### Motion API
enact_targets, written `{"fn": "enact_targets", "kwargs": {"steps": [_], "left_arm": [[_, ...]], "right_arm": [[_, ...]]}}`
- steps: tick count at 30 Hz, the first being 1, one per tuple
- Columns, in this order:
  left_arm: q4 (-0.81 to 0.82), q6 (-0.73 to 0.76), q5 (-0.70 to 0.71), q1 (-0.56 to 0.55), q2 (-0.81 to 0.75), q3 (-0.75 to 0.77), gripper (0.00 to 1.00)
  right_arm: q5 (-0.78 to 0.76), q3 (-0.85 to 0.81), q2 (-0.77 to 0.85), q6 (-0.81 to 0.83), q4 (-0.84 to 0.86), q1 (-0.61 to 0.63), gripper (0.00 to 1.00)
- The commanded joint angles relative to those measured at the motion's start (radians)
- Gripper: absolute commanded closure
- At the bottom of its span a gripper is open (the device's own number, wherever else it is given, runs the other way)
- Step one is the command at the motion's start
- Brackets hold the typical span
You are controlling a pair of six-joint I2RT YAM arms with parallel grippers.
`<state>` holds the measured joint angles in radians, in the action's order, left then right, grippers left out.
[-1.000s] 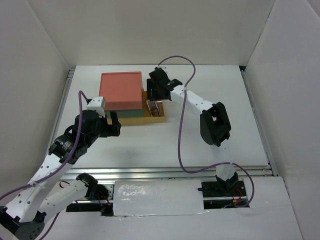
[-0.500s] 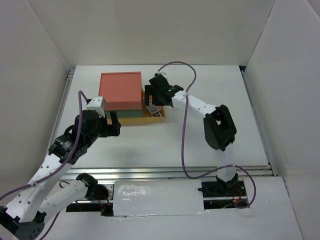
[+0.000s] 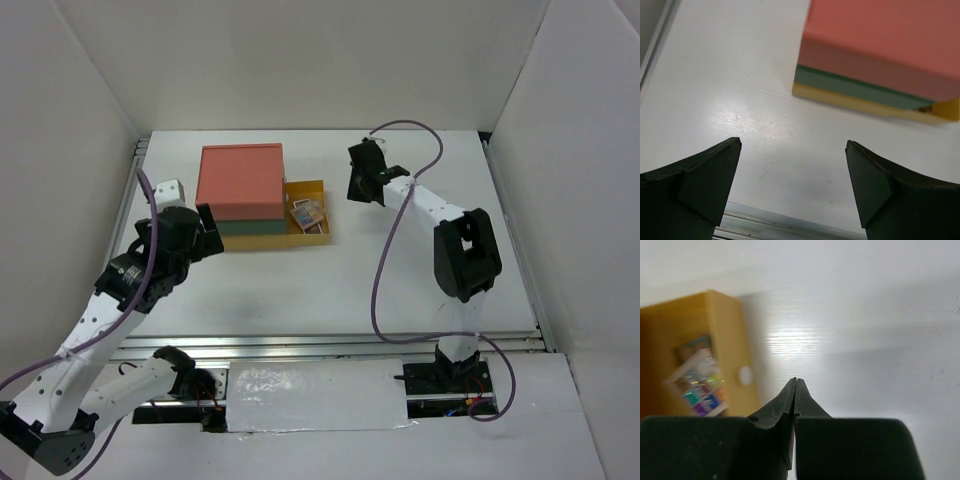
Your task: Organize the makeup
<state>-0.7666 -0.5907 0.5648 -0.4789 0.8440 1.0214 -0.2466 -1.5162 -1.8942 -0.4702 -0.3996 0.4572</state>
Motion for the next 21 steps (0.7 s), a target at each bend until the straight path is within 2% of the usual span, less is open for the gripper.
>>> {"fn": "enact_targets", "kwargs": {"steps": [1,2,5,7,10,12,16,21], "left_arm": [[-0.118,-0.139,0.2,0.014,0.047,0.149,0.01],[-0.146,-0.196,0.234,0.019,0.09,0.181,0.01],[-0.14,-0.198,0.265,0.063,0.171,0.282,0.01],[-0.114,-0.167,0.201,0.141,0.257,0.307,0.01],[-0.068,-0.136,0.101,0.221,0.341,0.342,0.01],[0.01,-0.092,0.022,0.252,0.4,0.341,0.01],[0.016,-0.08,-0.043,0.263,0.513,0.39,0.01],[0.033,-0.061,-0.077,0.263,0.553,0.408,0.01]], "right_arm": [[0.099,-0.042,-0.092,0.059,-0.013,-0.032,1.0],[0.119,-0.059,-0.109,0.074,-0.015,-0.034,1.0],[0.213,-0.137,-0.189,0.122,-0.016,-0.034,1.0],[0.278,-0.228,-0.261,0.134,-0.05,-0.031,1.0],[0.294,-0.306,-0.315,0.124,-0.102,-0.008,1.0],[0.294,-0.309,-0.316,0.105,-0.09,0.018,1.0],[0.293,-0.32,-0.324,0.076,-0.073,0.063,1.0],[0.331,-0.34,-0.348,0.024,-0.056,0.095,1.0]]}}
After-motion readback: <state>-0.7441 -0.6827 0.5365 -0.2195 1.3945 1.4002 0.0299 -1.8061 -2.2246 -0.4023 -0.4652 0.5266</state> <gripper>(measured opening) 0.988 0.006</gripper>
